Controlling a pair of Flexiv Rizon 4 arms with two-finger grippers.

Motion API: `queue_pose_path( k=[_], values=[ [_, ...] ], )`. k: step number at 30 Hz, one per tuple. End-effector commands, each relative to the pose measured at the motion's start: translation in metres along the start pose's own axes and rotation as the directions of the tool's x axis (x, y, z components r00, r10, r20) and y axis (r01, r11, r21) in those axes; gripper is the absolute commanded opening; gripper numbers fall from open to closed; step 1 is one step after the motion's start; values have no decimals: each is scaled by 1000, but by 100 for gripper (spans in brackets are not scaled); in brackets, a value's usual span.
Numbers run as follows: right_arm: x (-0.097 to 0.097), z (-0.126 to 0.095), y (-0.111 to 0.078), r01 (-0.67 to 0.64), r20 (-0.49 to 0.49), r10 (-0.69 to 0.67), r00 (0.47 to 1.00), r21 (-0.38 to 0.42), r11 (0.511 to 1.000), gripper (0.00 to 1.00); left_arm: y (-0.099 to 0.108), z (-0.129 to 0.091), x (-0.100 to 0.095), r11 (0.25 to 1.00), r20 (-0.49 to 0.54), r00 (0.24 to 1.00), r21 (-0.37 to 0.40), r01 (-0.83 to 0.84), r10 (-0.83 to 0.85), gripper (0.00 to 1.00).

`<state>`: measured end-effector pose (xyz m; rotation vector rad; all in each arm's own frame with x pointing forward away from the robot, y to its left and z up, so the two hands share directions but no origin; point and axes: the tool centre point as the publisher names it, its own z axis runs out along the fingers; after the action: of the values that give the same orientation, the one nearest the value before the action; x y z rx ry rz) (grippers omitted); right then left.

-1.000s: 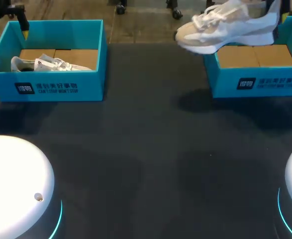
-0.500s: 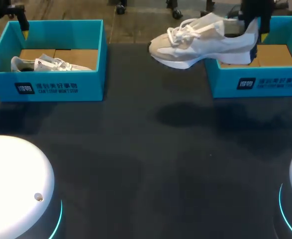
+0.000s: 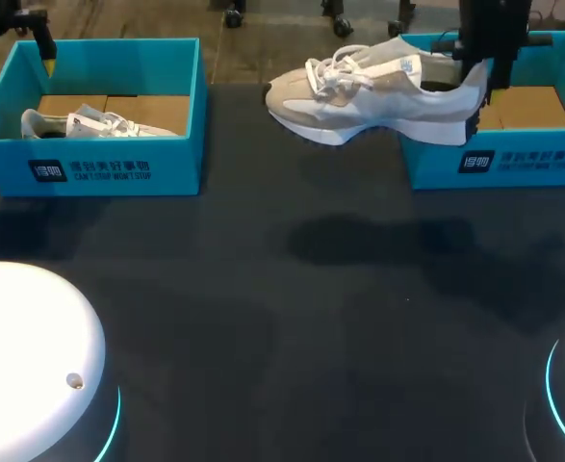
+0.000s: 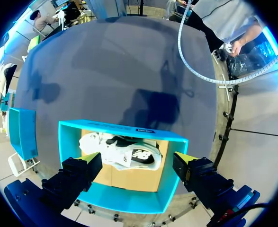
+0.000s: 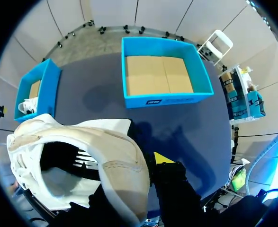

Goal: Take the shoe out of the shoebox, open the shoe tongue, remove and reinsert the insole, then place the shoe into the shoebox

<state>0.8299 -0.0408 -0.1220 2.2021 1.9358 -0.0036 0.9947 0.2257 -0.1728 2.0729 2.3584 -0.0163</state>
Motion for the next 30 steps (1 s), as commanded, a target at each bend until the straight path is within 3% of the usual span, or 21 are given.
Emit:
queue_pose_path(
  k=[1, 19, 30],
  values=[
    [-3, 0, -2, 0, -9, 0, 1000, -10, 1000, 0, -2, 0, 0, 1000, -2, 1000, -3, 0, 0, 100],
    [-3, 0, -2, 0, -9, 0, 1000, -10, 1000, 0, -2, 0, 0, 1000, -2, 1000, -3, 0, 0, 100],
    [12, 8, -69, -12, 31, 11, 999, 20, 1000, 0, -2, 0, 0, 1000, -2, 1000, -3, 0, 0, 100]
  ],
)
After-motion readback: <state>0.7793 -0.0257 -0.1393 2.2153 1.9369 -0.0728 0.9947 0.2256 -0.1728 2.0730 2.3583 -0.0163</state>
